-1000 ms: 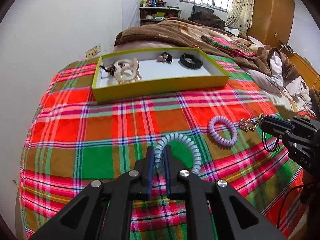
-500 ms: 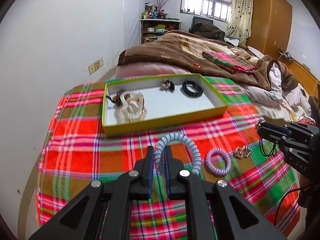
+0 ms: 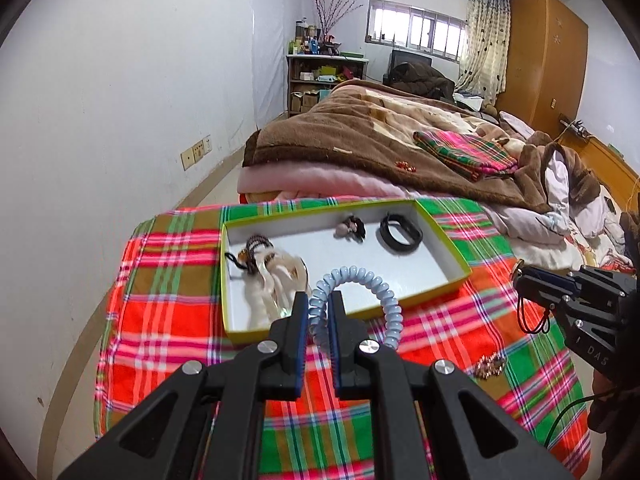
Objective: Organize jewelry
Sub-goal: 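Carry both hair ties over the white box and lower them inside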
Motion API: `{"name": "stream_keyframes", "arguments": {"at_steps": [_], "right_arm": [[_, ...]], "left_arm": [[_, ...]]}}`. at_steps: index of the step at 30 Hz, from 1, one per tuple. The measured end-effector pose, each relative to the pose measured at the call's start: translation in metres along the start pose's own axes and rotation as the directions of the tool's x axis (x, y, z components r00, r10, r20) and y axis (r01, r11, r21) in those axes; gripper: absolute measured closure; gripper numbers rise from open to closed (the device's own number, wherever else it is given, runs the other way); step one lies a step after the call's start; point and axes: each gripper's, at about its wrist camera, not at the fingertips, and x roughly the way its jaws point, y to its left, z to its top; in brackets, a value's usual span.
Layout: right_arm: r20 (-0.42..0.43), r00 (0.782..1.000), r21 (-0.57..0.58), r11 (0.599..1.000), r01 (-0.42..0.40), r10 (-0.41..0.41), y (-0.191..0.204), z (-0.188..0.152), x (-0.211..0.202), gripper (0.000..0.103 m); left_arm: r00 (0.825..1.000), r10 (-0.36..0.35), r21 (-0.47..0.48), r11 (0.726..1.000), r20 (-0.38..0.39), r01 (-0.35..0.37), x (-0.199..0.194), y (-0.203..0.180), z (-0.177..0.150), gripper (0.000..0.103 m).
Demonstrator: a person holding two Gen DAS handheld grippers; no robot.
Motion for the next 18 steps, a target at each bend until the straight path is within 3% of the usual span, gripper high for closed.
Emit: {"name": "stream_keyframes", "arguments": {"at_steps": [18], "right_arm": [[-0.011,1.000,0.043,0.999,-0.026,0.027,-0.011,0.045,0.053,0.090]], "left_arm": [[0.998,-0.055,-0.041,0.998,-0.022,0.054,0.062,0.009,0.057,0.093]]}}
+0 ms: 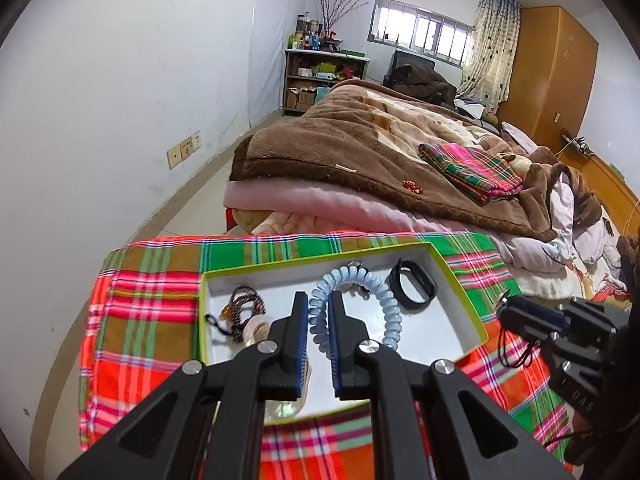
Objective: Organize jewelry
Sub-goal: 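Carry both hair ties over the white box and lower them inside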
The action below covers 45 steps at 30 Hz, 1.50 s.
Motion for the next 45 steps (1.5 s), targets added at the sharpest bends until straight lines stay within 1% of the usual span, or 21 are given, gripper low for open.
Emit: {"name": "stream_keyframes", "arguments": {"at_steps": [7,17,25,32,38,45], "right_arm": [[-0.044,0.999,0.034,0.999,-0.017,0.019,-0.006,0.006,0.033,0.090],[-0.116,0.993,0.049,0.998,-0.033,0.039,-0.011,-0.004,0.072,0.090],[-0.150,0.988,0.046,0.998,-0.041,0.047,-0.012,-0.009,0.089,0.090],[-0.171,0.984,0.026,0.999,-0.036,0.040,-0.010,-0.013,0.096,0.090],[-0.184,0.983,0.001,1.000,-0.016,0.016,-0.009,-0.016,0.101,0.090],[-0.184,0.983,0.004,1.000,-0.012,0.012,-0.011,-0.017,0.103,0.090]], "left_arm": [[0.998,-0.014,-0.026,1.000,-0.054,0.013,0.041,0.001,0.009,0.093],[0.990,-0.005,-0.046,0.999,-0.144,-0.002,0.090,0.004,0.002,0.093],[0.986,0.014,-0.046,0.999,-0.166,-0.022,0.103,0.009,-0.002,0.093],[0.982,0.021,-0.052,0.998,-0.186,-0.031,0.112,0.010,-0.005,0.093],[0.981,0.038,-0.046,0.998,-0.191,-0.047,0.117,0.009,-0.008,0.093],[0.981,0.042,-0.039,0.998,-0.191,-0.050,0.117,0.006,-0.009,0.093]]}}
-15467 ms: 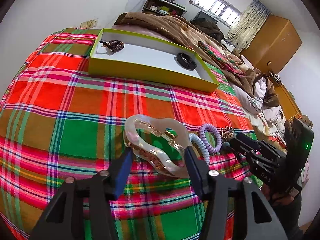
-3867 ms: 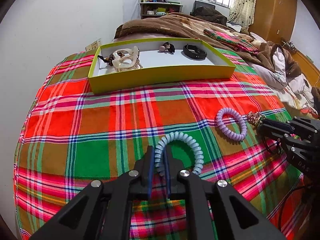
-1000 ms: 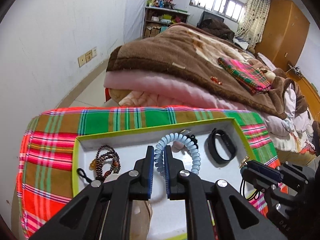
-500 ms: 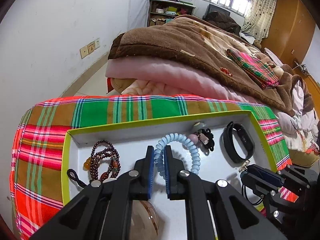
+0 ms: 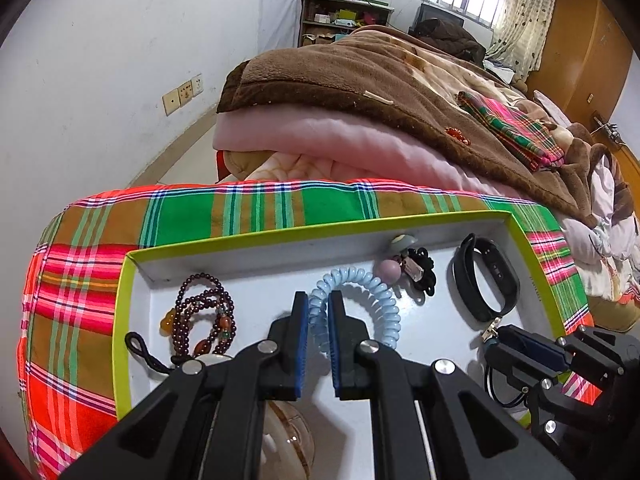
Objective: Organize jewelry
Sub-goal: 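Carry both hair ties over the white box and lower them inside, then open both tools to release the hair ties into the box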
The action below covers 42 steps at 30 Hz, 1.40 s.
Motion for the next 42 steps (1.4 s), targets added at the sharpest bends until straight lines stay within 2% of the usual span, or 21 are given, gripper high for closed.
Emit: {"name": "stream_keyframes", "arguments": {"at_steps": [12,19,23,27,37,39,40,41,42], "right_arm": [[0.003,1.000,-0.008,1.000,0.000,0.000,0.000,-0.001,0.002,0.089],[0.005,1.000,-0.006,1.000,0.002,-0.002,-0.001,-0.001,0.002,0.086],[0.010,1.000,-0.002,1.000,0.000,0.000,-0.001,-0.001,0.001,0.071],[0.016,1.000,0.001,1.000,0.004,-0.004,-0.001,-0.001,0.000,0.071],[0.030,0.999,0.002,1.000,0.020,-0.020,-0.001,-0.002,-0.004,0.069],[0.033,0.999,0.005,1.000,0.022,-0.022,-0.002,-0.002,-0.005,0.066],[0.036,0.999,0.007,1.000,0.023,-0.023,-0.002,-0.002,-0.006,0.058],[0.042,0.999,0.014,1.000,0.025,-0.025,-0.002,-0.002,-0.008,0.055],[0.047,0.999,0.022,0.999,0.025,-0.026,-0.003,-0.002,-0.010,0.055]], "left_arm": [[1.000,-0.002,-0.009,1.000,-0.009,0.002,0.003,0.000,0.000,0.092],[1.000,-0.006,-0.009,1.000,-0.007,0.005,0.002,0.001,-0.001,0.083],[1.000,-0.009,-0.010,1.000,-0.003,0.009,0.001,0.000,0.000,0.077],[1.000,-0.003,-0.025,1.000,0.006,0.003,-0.001,0.002,0.000,0.066],[1.000,-0.019,-0.033,0.999,0.014,0.019,-0.006,0.003,0.000,0.059],[1.000,-0.017,-0.033,0.999,0.019,0.018,-0.010,0.002,-0.001,0.058],[1.000,-0.021,-0.029,0.999,0.022,0.022,-0.012,0.001,-0.002,0.057],[0.999,-0.023,-0.026,0.999,0.025,0.024,-0.014,0.000,-0.002,0.056],[0.999,-0.025,-0.023,0.999,0.026,0.026,-0.016,-0.001,-0.003,0.055]]}}
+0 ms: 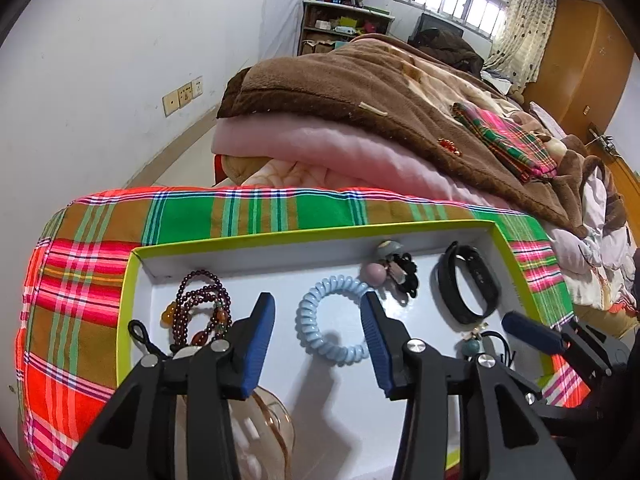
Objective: Organize jewelry
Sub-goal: 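Open both tools to release the hair ties into the box, then move both tools back over the purple coil and gold pendant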
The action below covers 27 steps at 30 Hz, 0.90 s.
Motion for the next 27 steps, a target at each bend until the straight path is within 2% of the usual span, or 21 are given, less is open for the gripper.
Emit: {"name": "stream_keyframes", "arguments": {"at_steps": [4,13,27], "right_arm": [[0.017,1.000,0.020,1.000,-0.003,0.003,0.000,-0.001,-0.008,0.055],[0.032,0.999,0.043,0.999,-0.023,0.021,0.004,-0.004,-0.028,0.054],[0.115,0.993,0.048,0.999,-0.002,-0.004,0.012,-0.025,-0.083,0.054]], "left_arm": [[1.000,0.000,0.002,1.000,0.011,0.000,-0.010,-0.003,-0.003,0.051],[0.999,0.003,0.006,1.000,0.050,-0.003,-0.042,-0.008,-0.011,0.049],[0.994,-0.005,0.008,1.000,0.108,0.004,-0.094,-0.017,-0.049,0.048]]}}
